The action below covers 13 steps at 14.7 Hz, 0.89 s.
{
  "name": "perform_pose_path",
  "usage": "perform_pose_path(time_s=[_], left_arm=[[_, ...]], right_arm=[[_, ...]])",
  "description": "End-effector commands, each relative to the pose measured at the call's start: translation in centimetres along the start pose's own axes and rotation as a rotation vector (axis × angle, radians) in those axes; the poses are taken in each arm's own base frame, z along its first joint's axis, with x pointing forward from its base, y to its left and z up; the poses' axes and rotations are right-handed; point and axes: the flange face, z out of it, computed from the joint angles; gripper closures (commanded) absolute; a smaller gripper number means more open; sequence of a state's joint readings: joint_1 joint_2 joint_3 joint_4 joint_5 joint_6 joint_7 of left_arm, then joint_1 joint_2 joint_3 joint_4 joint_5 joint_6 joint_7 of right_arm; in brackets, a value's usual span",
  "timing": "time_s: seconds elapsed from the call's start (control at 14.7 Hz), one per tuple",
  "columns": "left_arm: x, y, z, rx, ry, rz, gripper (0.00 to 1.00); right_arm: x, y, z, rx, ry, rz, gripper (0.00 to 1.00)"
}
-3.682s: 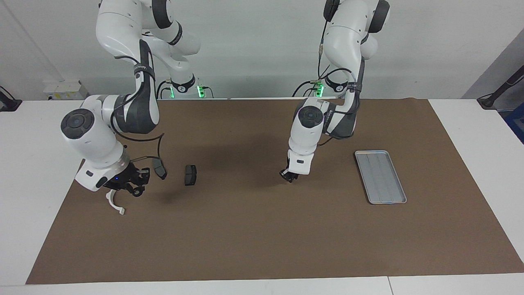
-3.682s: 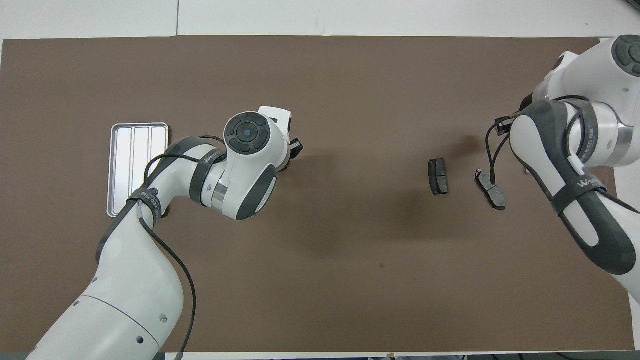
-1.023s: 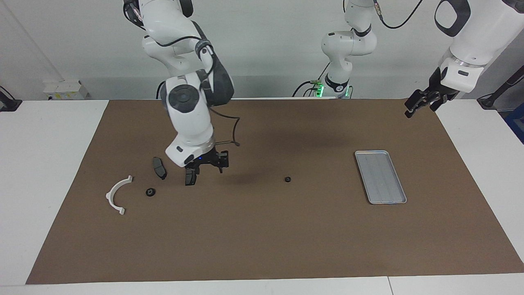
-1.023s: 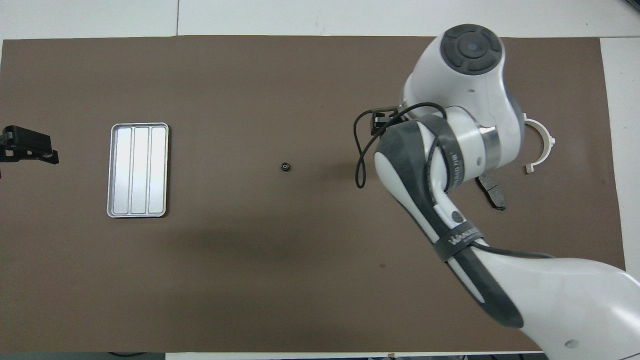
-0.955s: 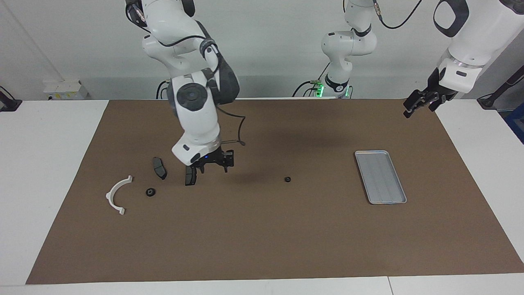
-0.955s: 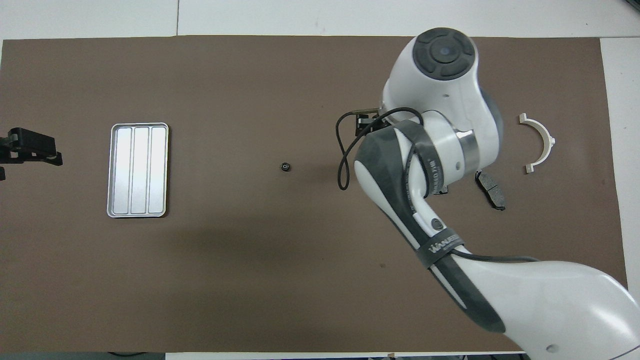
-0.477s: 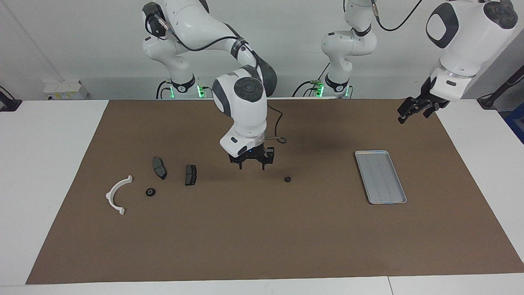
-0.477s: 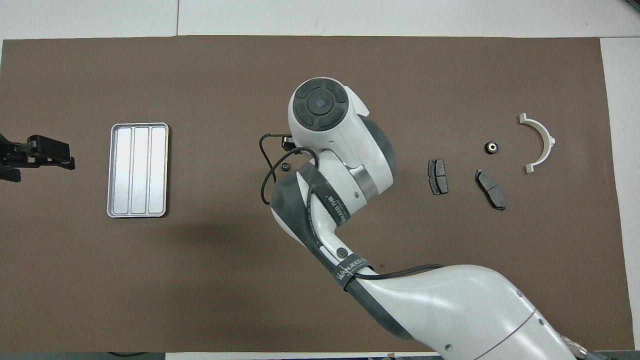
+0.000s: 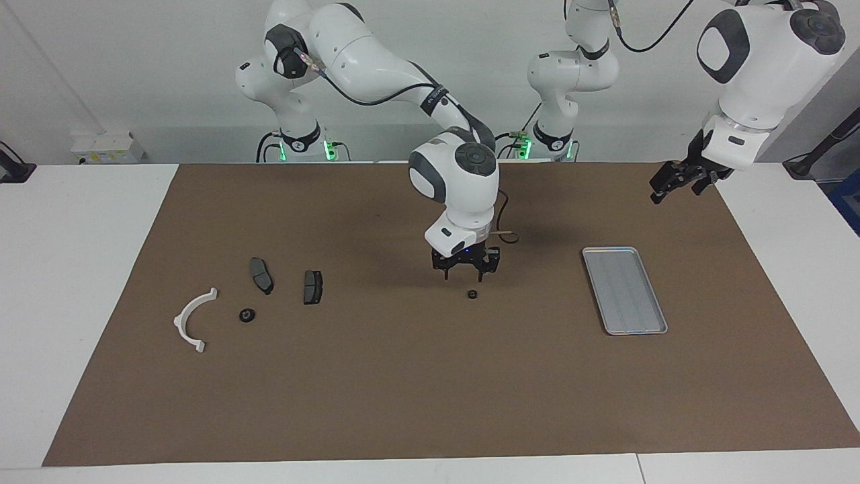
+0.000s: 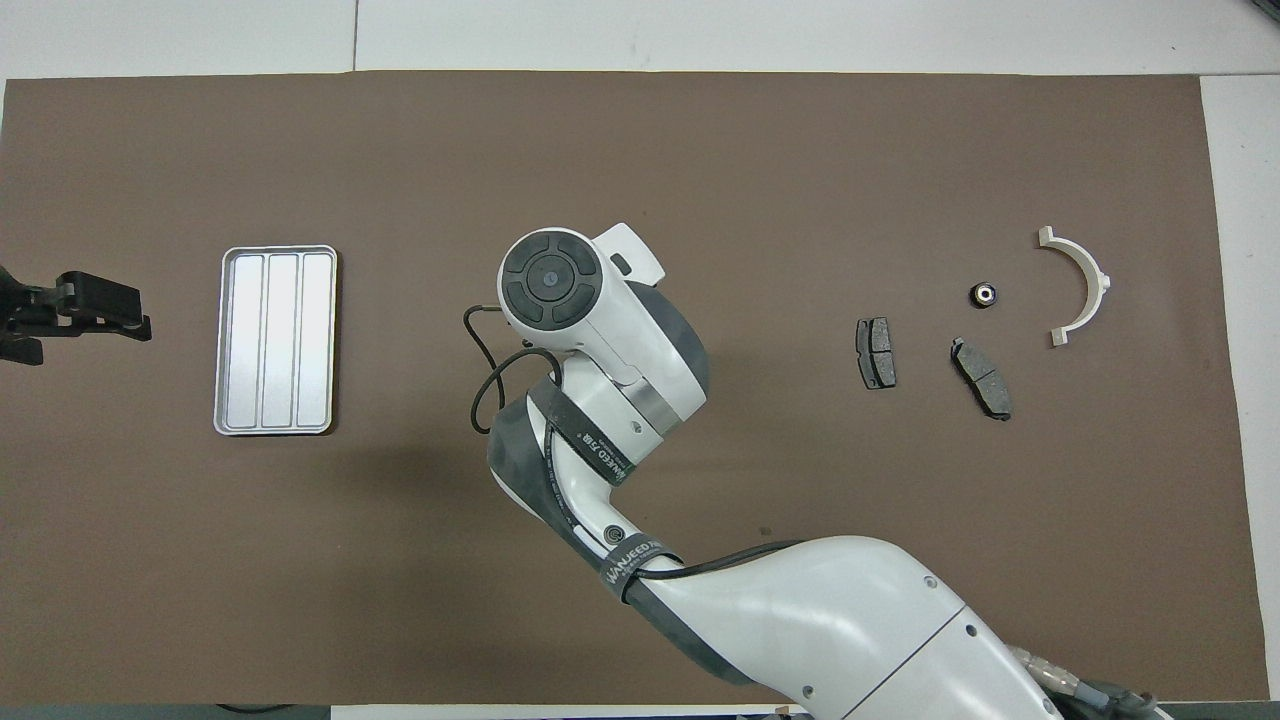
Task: Place bearing gear from tray to pile
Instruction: 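Reach the right gripper to the center gear and grasp it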
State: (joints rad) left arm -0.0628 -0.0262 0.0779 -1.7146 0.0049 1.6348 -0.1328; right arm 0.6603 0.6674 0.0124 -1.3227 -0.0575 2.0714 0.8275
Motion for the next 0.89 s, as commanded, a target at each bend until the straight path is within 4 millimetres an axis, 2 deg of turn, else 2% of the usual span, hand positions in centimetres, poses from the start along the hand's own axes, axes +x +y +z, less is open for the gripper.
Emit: perform_pose_path(time_s=[0.0,0.14,0.55,0.82], left_arm=[[-0.8,0.1,-0.1,0.015,0.000,0.020,0.00],[-0.8,0.2,0.0,0.015,-0.001,0.025,0.00],[-0.7,-0.2,-0.3,0.011,0.011,0.006,0.00],[-0.7,0.0,-0.3,0.012,0.012,0.011,0.00]], right_arm=[[0.7,-0.5,0.2,0.016,0.037,0.014,0.21],[0.8,-0.6,0.4,0.029,0.048,0.013,0.21],[0.2,-1.2,3.0,0.022,0.040,0.001,0.22],[1.1,-0.8,3.2,0.044,0.059,0.012,0.22]])
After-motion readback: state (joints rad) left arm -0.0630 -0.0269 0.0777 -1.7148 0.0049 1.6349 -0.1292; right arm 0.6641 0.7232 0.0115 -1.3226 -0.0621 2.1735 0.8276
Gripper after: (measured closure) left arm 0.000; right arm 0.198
